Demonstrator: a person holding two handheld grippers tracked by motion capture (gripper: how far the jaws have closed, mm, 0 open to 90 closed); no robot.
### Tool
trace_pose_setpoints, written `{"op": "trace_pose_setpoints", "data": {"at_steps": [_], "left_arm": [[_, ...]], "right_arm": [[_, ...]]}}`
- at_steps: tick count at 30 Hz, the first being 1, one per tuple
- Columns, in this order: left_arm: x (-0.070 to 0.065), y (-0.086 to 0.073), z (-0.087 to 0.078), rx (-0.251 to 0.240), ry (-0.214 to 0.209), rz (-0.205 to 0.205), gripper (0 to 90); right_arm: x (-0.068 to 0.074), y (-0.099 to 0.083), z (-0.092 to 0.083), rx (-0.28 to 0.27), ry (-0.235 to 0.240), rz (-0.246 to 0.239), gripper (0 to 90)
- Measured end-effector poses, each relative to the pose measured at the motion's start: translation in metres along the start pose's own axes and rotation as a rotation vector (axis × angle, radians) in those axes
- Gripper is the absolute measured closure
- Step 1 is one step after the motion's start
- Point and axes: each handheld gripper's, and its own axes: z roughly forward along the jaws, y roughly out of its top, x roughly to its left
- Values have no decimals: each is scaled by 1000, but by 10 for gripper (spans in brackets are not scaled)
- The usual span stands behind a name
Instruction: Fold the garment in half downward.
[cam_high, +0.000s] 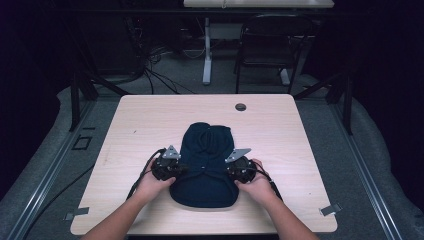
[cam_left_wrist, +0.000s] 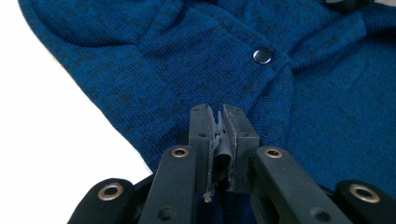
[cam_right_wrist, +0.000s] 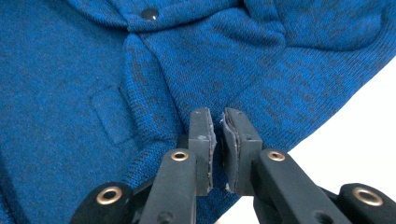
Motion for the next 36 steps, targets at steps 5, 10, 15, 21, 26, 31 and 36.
{"op": "trace_pose_setpoints", "data": {"at_steps": [5,10,15,21,26,31,36], "left_arm": [[-10,-5,-6,17,-15,29,836],[-18,-12,-12,23,-35,39,835],[-24,-18,-17,23,-52,32,834],[-34,-27,-23,22,-92,22,834],[-37,-26,-28,43,-110,37,808],[-25,-10,-36,25,-90,36,778],[-5,18,-37,-6,-62,28,766]], "right_arm": [[7,-1,-3,24,21,-43,829],[19,-3,-8,49,33,-106,834],[27,-8,-13,51,63,-115,833],[35,-17,-20,46,92,-116,832],[39,-18,-25,54,97,-130,776],[29,-5,-36,47,85,-153,776],[9,15,-37,36,60,-135,782]]}}
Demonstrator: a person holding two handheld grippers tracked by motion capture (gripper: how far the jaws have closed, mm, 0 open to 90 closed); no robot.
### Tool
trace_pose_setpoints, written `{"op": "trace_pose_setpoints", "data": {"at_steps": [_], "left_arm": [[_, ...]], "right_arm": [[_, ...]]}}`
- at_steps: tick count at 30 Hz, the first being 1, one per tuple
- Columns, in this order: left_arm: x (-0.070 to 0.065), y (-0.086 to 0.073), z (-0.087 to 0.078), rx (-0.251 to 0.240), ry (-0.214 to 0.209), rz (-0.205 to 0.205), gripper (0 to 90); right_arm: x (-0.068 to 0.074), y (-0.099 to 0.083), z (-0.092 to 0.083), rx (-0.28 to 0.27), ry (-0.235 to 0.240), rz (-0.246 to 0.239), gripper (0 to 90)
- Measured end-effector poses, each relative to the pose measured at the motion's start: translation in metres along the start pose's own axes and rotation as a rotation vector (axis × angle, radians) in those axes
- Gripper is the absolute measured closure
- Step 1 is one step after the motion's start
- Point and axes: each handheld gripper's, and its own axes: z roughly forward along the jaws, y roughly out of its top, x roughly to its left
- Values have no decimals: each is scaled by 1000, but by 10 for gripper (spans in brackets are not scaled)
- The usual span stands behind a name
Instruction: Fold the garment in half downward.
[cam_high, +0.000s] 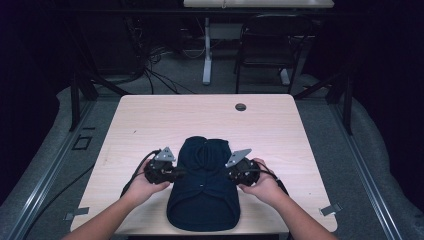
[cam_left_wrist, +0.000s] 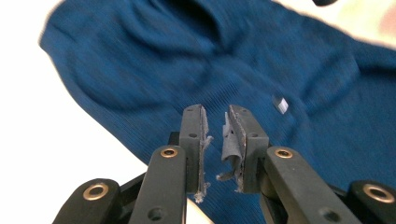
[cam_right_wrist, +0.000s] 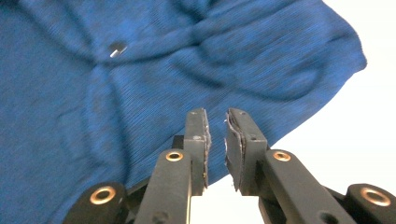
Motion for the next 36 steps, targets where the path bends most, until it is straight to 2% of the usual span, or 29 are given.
{"op": "trace_pose_setpoints", "data": {"at_steps": [3,9,12,14,15,16,19,24,26,27,30,33,36], "left_arm": [[13,18,0,0,9,10,766],[37,46,7,3,35,8,788],[49,57,13,-2,43,-6,789],[55,63,17,9,66,5,800],[55,63,17,9,66,5,807],[60,67,22,18,66,9,815],[67,73,31,48,77,20,823],[78,78,46,89,129,54,795],[80,79,52,97,148,77,781],[82,80,54,116,152,92,771],[84,80,63,150,181,135,706],[86,79,68,166,192,141,667],[88,78,73,183,191,141,626]], "right_arm": [[-15,12,-1,-2,-16,9,785],[-41,38,1,4,-34,-22,784],[-52,49,6,16,-37,-27,786],[-58,54,11,12,-40,-15,786],[-58,54,11,12,-40,-15,786],[-64,58,17,25,-52,-24,782],[-72,64,26,50,-71,-31,782],[-84,71,41,83,-109,-44,781],[-87,72,48,101,-122,-54,768],[-88,73,51,114,-135,-74,760],[-90,75,59,150,-161,-97,740],[-94,74,66,168,-171,-102,704],[-97,74,69,189,-158,-86,670]]}}
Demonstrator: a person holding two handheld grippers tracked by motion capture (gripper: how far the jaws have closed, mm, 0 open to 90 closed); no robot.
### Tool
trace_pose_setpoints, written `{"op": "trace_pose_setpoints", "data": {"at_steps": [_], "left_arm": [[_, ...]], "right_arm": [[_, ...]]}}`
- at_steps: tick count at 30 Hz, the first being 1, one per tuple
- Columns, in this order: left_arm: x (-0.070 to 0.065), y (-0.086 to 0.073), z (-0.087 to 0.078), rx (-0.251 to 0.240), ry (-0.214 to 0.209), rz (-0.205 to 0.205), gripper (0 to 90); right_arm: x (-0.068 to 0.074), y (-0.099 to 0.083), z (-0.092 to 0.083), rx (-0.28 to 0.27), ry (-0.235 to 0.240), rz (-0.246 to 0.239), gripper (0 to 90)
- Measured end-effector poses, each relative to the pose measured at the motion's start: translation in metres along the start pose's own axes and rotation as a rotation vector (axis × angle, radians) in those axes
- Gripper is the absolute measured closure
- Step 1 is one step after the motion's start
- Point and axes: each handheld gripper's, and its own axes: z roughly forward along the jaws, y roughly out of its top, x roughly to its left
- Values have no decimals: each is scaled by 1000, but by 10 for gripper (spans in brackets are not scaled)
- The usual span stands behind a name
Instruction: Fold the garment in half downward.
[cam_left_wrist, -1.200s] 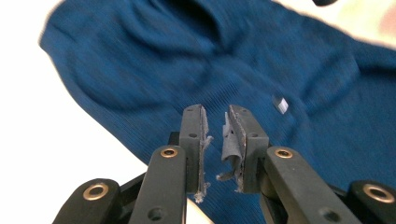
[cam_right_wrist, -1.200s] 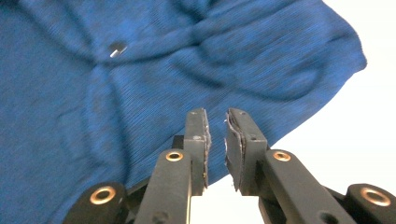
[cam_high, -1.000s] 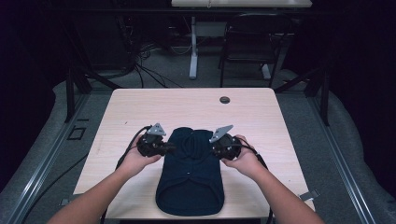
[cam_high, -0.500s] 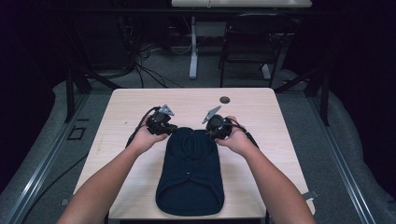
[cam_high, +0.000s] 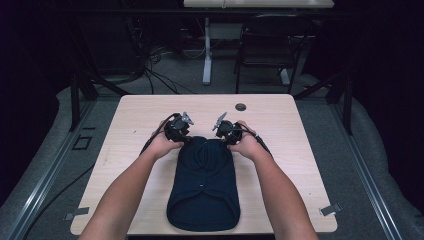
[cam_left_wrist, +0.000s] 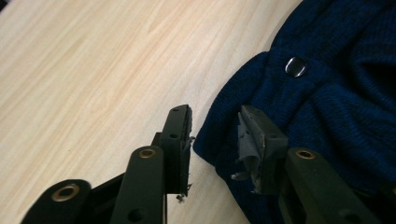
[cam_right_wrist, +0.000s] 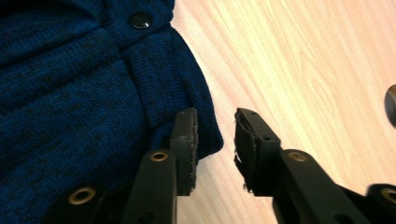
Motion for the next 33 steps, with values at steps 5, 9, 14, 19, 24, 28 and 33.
{"op": "trace_pose_setpoints", "data": {"at_steps": [5,9,14,19,24,28,33], "left_arm": [[2,-2,7,18,-18,-29,560],[1,-4,14,39,-21,-45,554],[-1,-5,18,57,-26,-45,590],[-4,-7,17,42,-34,-57,678],[-10,-6,16,51,-4,-44,767],[-9,-9,15,37,-10,-54,787],[-9,-14,14,12,-15,-73,798]], "right_arm": [[-4,-1,5,18,24,35,625],[0,-3,12,47,30,21,585],[2,-2,16,52,4,29,570],[6,-3,15,55,27,27,704],[10,-2,14,52,21,-2,812],[11,-3,13,48,18,-4,820],[11,-6,13,30,17,-1,826]]}}
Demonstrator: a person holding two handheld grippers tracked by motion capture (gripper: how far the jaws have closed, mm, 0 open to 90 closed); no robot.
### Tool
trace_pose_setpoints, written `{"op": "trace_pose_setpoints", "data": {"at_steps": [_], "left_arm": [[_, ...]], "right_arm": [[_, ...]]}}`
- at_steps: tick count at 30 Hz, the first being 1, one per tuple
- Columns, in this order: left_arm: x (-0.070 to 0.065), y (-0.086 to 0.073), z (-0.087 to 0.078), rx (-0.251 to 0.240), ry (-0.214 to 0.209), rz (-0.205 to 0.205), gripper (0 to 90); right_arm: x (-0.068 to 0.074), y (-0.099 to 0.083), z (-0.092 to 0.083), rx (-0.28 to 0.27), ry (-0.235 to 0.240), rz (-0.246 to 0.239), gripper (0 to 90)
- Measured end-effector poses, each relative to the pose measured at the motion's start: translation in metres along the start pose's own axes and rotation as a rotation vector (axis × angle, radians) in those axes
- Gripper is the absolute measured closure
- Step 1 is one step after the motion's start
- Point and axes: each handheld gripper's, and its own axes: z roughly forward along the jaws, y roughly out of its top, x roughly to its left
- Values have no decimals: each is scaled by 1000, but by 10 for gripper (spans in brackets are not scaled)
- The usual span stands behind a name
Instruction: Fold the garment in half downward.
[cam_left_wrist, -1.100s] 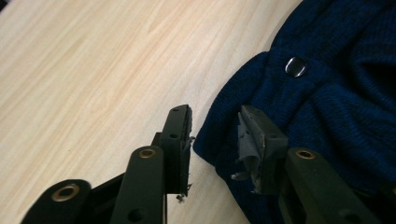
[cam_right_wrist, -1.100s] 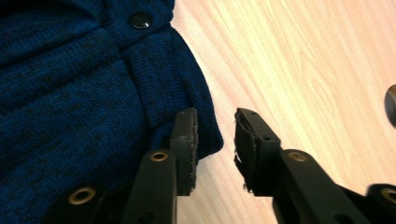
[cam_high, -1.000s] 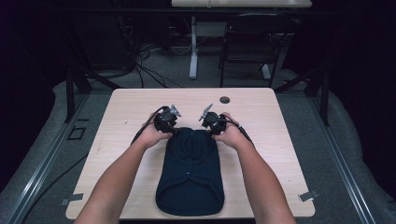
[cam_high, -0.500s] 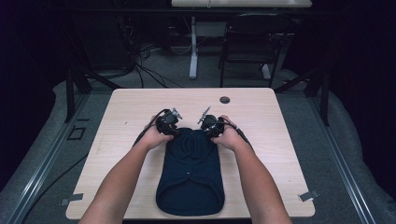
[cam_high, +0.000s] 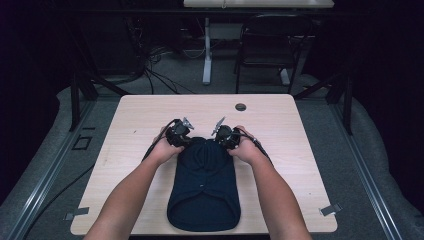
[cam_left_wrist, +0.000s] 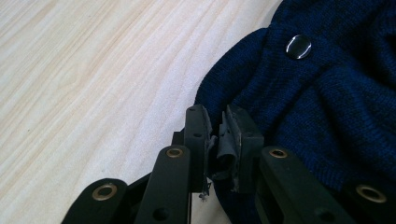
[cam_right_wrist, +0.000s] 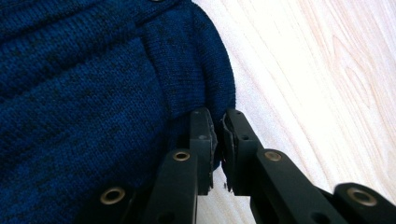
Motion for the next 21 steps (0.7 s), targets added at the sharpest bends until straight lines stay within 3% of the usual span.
{"op": "trace_pose_setpoints", "data": {"at_steps": [10,21], "left_arm": [[2,-1,-4,10,-2,-10,805],[9,-1,-21,-48,23,-41,807]], "right_arm": [[2,0,-3,-9,0,-1,832],[-2,4,-17,-79,-5,25,838]]}}
